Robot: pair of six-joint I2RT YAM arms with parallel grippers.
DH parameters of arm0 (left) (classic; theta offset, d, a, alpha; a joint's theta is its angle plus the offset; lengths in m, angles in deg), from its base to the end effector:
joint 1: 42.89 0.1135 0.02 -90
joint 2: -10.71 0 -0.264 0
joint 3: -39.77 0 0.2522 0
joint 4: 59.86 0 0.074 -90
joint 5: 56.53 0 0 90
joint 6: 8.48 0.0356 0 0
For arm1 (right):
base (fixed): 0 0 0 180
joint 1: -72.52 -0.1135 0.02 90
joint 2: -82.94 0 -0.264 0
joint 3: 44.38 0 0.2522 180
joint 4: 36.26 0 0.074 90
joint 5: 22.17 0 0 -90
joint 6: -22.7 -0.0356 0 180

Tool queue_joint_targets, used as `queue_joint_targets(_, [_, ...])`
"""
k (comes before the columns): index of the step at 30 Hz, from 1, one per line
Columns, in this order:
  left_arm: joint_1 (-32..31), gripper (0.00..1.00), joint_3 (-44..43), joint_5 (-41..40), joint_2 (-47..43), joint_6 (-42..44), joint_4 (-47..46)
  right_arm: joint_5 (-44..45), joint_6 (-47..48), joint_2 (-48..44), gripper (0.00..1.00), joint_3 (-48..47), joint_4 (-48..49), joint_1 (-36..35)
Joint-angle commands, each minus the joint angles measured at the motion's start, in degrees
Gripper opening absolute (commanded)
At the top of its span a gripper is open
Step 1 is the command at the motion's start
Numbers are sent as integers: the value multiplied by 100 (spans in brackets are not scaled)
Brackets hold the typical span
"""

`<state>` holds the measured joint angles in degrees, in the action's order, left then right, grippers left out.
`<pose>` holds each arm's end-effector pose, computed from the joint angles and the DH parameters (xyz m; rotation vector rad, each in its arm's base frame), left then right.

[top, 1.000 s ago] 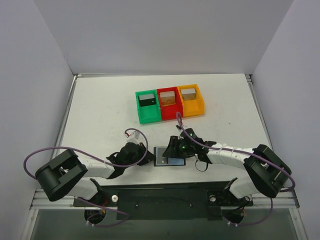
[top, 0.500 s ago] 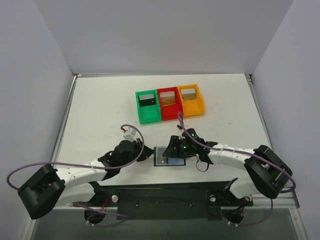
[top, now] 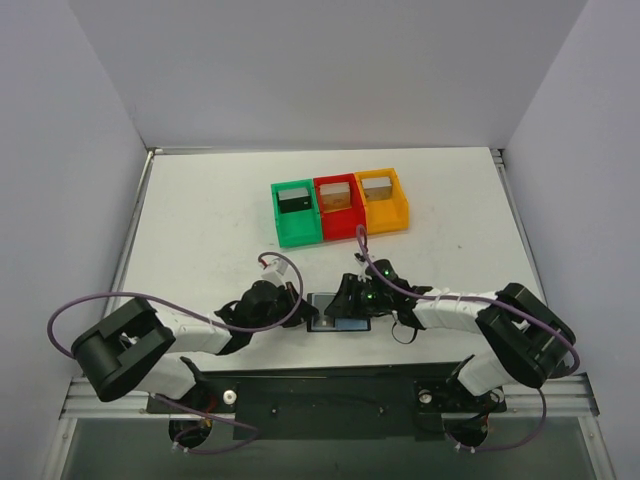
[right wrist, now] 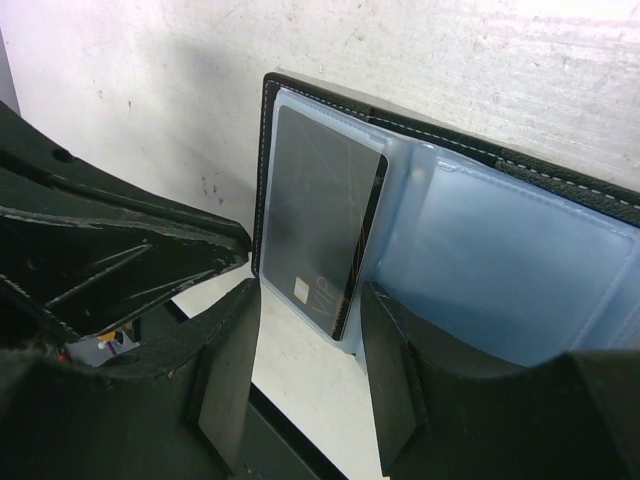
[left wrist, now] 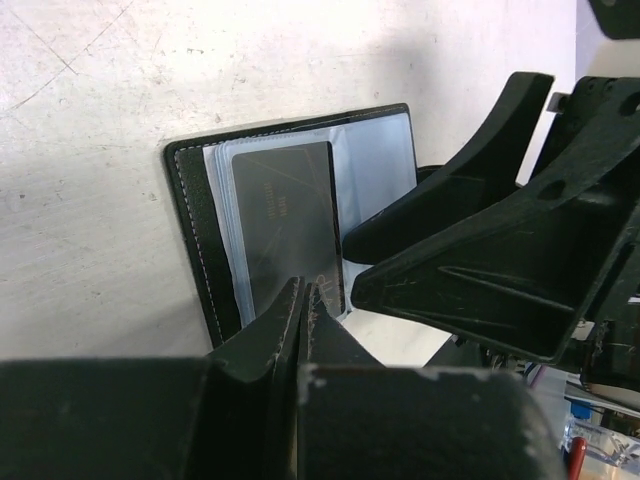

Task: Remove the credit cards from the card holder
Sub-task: Remove the credit card from the card holder.

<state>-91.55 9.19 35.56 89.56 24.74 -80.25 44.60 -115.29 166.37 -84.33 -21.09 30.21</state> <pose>0.1534 -0.1763 0.1331 -0.1361 2.2696 -1.1146 0.1878 0.1899 0.1516 -0.1689 2.3229 1.3138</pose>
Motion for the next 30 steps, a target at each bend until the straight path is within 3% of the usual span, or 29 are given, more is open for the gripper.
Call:
queue_joint_targets(1, [-11, 0, -181, 73, 174, -36, -417, -112, -44, 41, 40, 44, 342, 90])
queue_joint_targets(17, [6, 0, -102, -332, -213, 8, -179, -183, -53, -302, 41, 53, 236, 196])
queue_joint_targets(23, [6, 0, -111, -270, 78, -97, -233, -218, -106, -284, 50, 80, 271, 196])
queue_joint_targets(30, [-3, 20, -164, -393, -36, -27, 84, -200, -123, -249, 52, 71, 289, 188])
